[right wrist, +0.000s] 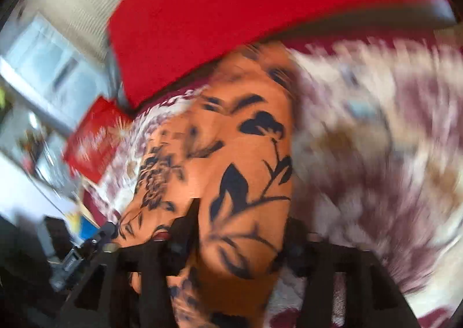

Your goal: Fold small clothes

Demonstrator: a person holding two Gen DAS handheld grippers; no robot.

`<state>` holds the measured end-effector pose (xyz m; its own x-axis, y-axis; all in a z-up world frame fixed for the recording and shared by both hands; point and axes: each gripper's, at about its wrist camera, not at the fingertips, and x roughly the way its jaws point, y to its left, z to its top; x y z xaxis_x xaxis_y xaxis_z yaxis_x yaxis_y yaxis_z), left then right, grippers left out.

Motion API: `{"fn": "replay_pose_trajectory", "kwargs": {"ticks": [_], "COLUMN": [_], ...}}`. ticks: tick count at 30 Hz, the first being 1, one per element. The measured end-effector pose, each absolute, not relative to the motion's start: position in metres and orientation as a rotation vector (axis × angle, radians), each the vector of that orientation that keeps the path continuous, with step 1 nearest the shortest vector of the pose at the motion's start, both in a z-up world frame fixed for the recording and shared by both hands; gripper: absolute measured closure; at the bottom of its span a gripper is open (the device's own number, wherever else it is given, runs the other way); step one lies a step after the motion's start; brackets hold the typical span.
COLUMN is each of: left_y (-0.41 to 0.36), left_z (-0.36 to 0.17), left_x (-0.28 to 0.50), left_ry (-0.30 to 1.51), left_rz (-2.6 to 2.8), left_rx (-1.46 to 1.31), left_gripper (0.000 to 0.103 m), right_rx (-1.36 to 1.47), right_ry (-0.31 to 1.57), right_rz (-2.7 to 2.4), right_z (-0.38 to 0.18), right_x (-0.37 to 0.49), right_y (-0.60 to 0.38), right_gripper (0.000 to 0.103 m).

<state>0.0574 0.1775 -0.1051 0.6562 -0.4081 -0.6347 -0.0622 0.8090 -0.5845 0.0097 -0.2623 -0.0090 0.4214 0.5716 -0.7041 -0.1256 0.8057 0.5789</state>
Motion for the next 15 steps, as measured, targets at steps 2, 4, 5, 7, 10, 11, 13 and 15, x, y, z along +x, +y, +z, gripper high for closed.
{"fn": "replay_pose_trajectory", "kwargs": {"ticks": [2, 4, 5, 7, 10, 11, 13, 15], "left_y": [0.181, 0.183, 0.181, 0.175, 0.162, 0.158, 0.153, 0.146], "left_z": [-0.114, -0.126, -0.133, -0.143, -0.139, -0.138, -0.127, -0.107], "left_x": [0.072, 0.085, 0.091, 0.095, 0.097, 0.098, 0.096, 0.098], "left_ry": [0.884, 0.941, 0.972, 1.018, 1.034, 1.045, 1.011, 0.963], "left_rz": [-0.253, -0.263, -0.289, -0.301, -0.369, -0.403, -0.393, -0.414], "left_rx": [-0.718, -0.807, -0.846, -0.873, -0.801, -0.803, -0.747, -0.727], "left_gripper": [0.021, 0.02, 0.02, 0.02, 0.075, 0.074, 0.076, 0.078], "right_rx": [0.563, 0.566, 0.547, 0.52, 0.526, 0.487, 0.39, 0.293], "right_ry": [1.034, 1.003, 0.998, 1.03, 1.099, 1.098, 1.078, 1.032], "right_rz": [0.485, 0.512, 0.518, 0.514, 0.553, 0.567, 0.575, 0.58], "right_z": [-0.012, -0.004, 0.0, -0.002, -0.018, -0.017, -0.004, 0.023], "right_x": [0.006, 0.008, 0.011, 0.022, 0.036, 0.039, 0.036, 0.031], "right_y": [-0.274, -0.278, -0.276, -0.272, -0.263, -0.252, -0.239, -0.229], "right_gripper": [0.041, 0.032, 0.03, 0.029, 0.035, 0.039, 0.056, 0.061]}}
